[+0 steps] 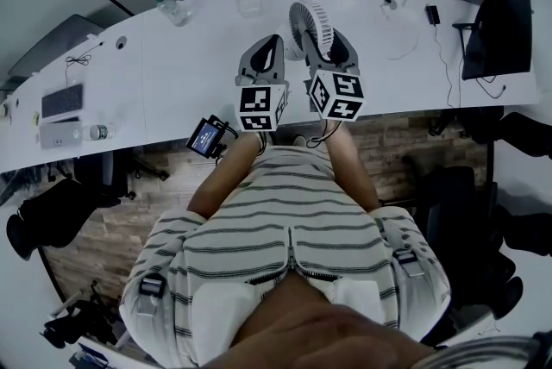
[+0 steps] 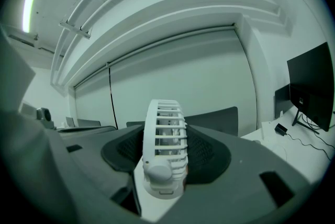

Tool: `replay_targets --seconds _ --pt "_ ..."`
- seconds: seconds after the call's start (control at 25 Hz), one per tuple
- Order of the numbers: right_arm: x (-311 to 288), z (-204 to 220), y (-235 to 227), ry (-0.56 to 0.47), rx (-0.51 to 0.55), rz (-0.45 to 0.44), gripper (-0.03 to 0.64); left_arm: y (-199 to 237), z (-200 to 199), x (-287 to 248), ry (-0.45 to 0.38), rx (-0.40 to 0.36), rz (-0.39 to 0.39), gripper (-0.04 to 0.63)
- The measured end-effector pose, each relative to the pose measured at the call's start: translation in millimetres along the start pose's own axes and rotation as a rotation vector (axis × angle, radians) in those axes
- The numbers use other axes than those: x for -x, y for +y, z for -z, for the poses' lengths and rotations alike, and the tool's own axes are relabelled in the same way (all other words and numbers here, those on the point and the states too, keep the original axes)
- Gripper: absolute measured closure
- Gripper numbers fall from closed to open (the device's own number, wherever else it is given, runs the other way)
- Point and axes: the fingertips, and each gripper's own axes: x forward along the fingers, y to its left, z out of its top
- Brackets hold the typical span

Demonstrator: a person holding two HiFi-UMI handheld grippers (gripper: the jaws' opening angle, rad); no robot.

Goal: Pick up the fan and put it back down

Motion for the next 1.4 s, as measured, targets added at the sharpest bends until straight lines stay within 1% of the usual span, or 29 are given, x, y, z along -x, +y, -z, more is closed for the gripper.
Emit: replay_targets --seconds 0.68,1.16,1.4 --pt "-11.1 3.1 -7.0 0.018 0.010 -0.003 0.390 6.1 6.3 -8.0 0.025 -0.003 -0.009 0.588" --pt "-34.2 16.8 -14.9 0.052 0.024 0.000 0.390 21.5 12.6 -11.5 0.043 0.004 -0.037 0.588" --pt "-47.2 29.0 -21.1 0.079 0.049 -0.005 0.390 26.8 15.1 -13.4 0.048 0.009 -0.050 0.588"
